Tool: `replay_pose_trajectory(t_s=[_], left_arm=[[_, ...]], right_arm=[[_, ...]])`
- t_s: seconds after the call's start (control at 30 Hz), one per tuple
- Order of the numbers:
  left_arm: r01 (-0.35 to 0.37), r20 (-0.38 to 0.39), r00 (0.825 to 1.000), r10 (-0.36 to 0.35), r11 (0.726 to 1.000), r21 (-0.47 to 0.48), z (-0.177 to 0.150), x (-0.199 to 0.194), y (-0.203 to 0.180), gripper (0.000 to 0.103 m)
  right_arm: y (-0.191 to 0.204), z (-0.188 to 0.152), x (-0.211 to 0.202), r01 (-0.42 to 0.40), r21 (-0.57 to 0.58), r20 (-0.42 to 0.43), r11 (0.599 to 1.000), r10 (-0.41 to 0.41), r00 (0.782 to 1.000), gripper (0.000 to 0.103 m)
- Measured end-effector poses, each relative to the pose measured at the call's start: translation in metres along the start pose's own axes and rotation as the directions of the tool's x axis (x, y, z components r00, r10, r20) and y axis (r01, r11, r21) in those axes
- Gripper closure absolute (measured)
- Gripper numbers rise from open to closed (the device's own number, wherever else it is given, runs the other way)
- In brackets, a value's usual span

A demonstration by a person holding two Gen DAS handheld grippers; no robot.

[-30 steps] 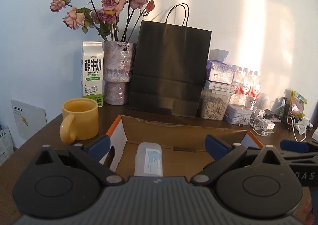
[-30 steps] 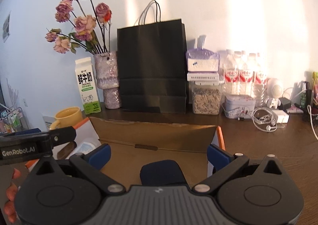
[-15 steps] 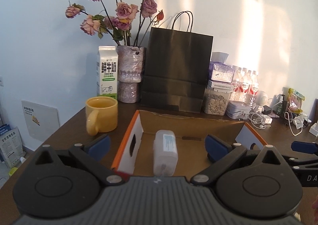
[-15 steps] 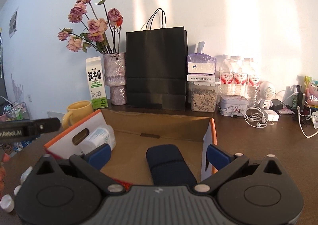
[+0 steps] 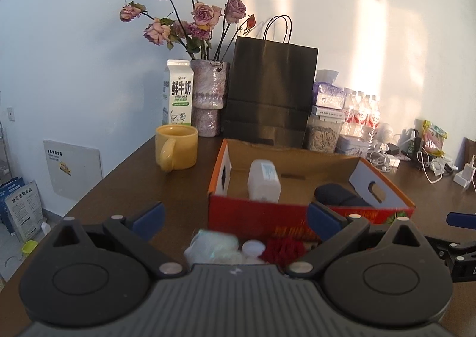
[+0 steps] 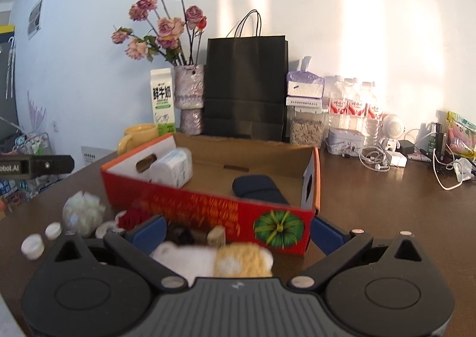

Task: Organize objects
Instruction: 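Grasp a white cap with the left tool while the right grasps the hamster plush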

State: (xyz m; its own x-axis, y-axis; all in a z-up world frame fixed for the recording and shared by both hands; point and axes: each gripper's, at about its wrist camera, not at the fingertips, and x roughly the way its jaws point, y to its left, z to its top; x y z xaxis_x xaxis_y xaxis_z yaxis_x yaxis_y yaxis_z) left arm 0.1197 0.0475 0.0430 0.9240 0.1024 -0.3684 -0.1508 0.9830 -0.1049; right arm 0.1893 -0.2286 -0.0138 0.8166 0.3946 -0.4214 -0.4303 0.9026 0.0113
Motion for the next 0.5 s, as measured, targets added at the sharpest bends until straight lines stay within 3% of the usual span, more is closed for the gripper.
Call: replay_pose_trajectory(t_s=[0.5], left_arm=[[-0.065,-0.112,0.991,0.069,0.997,0.037,-0.055,-0.034,0.036,0.000]], right_arm=[[0.002,-0.048,-0.038,0.000,-0.021,-0.075,1.000,-0.002,0.997,0.000]])
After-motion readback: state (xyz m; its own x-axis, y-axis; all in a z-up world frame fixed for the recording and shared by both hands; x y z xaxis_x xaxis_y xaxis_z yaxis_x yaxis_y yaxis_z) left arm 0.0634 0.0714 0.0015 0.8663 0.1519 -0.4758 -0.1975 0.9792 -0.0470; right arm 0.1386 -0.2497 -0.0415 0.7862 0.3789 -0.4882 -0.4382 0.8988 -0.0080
